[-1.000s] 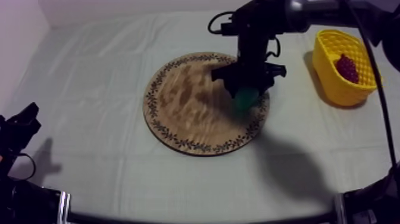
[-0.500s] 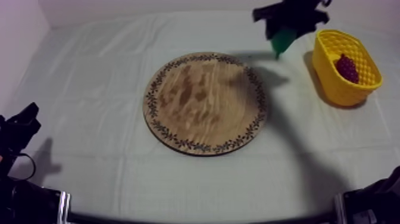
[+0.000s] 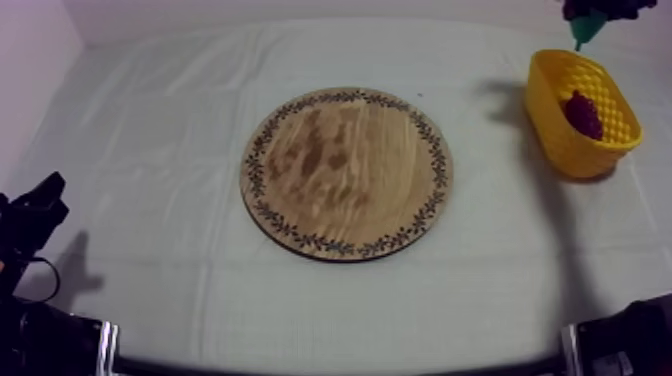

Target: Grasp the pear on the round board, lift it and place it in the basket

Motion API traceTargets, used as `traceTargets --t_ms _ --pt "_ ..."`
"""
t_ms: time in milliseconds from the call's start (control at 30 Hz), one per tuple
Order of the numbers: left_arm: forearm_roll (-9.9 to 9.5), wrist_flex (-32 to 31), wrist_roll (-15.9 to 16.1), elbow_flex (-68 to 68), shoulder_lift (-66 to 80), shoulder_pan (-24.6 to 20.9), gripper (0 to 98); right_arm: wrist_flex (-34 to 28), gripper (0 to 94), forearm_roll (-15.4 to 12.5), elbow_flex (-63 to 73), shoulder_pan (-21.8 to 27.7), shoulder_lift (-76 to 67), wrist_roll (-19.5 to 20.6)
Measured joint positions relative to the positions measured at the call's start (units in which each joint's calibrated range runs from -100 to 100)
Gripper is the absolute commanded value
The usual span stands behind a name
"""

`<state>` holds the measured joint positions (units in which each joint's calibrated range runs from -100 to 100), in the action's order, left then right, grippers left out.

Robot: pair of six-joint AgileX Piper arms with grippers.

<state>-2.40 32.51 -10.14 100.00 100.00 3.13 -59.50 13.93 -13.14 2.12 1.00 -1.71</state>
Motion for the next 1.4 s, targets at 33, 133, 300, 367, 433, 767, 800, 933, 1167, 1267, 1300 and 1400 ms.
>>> traceTargets --t_ms 33,133,300,367,433,767,800,933,1167,1267,1300,1400 --pt "0.0 0.0 0.0 0.0 0.0 0.0 0.1 1.7 42.8 0.0 -1.1 1.0 0.1 -0.6" --pt "0.0 0.0 0.0 0.0 0.0 0.0 0.1 5.7 42.8 0.3 -5.1 3.5 0.6 -2.7" --pt "0.0 0.0 0.0 0.0 0.0 0.0 0.1 12.4 43.7 1.6 -11.4 5.6 2.6 -3.8" --pt "0.0 0.0 0.0 0.0 0.0 0.0 0.1 14.6 45.7 2.0 -14.0 5.7 3.9 -3.6" --pt "0.0 0.0 0.0 0.0 0.0 0.0 0.1 16.7 49.4 2.2 -16.1 5.7 5.0 -3.4" --pt "0.0 0.0 0.0 0.0 0.0 0.0 0.1 23.2 69.9 1.5 -18.6 6.2 10.2 -0.9" --pt "0.0 0.0 0.0 0.0 0.0 0.0 0.1 23.8 69.9 0.8 -18.6 6.4 10.2 -0.9" --pt "0.0 0.0 0.0 0.0 0.0 0.0 0.1 25.4 68.8 -1.8 -18.8 7.1 9.0 -2.4" --pt "0.0 0.0 0.0 0.0 0.0 0.0 0.1 30.2 64.3 -4.3 -24.7 7.2 0.6 -5.8" --pt "0.0 0.0 0.0 0.0 0.0 0.0 0.1 33.3 63.1 -5.7 -28.8 7.2 -4.5 -7.2" --pt "0.0 0.0 0.0 0.0 0.0 0.0 0.1 34.5 62.8 -6.3 -30.5 7.2 -6.6 -7.7" --pt "0.0 0.0 0.0 0.0 0.0 0.0 0.1 37.4 60.7 -7.6 -35.8 7.1 -13.1 -8.9"
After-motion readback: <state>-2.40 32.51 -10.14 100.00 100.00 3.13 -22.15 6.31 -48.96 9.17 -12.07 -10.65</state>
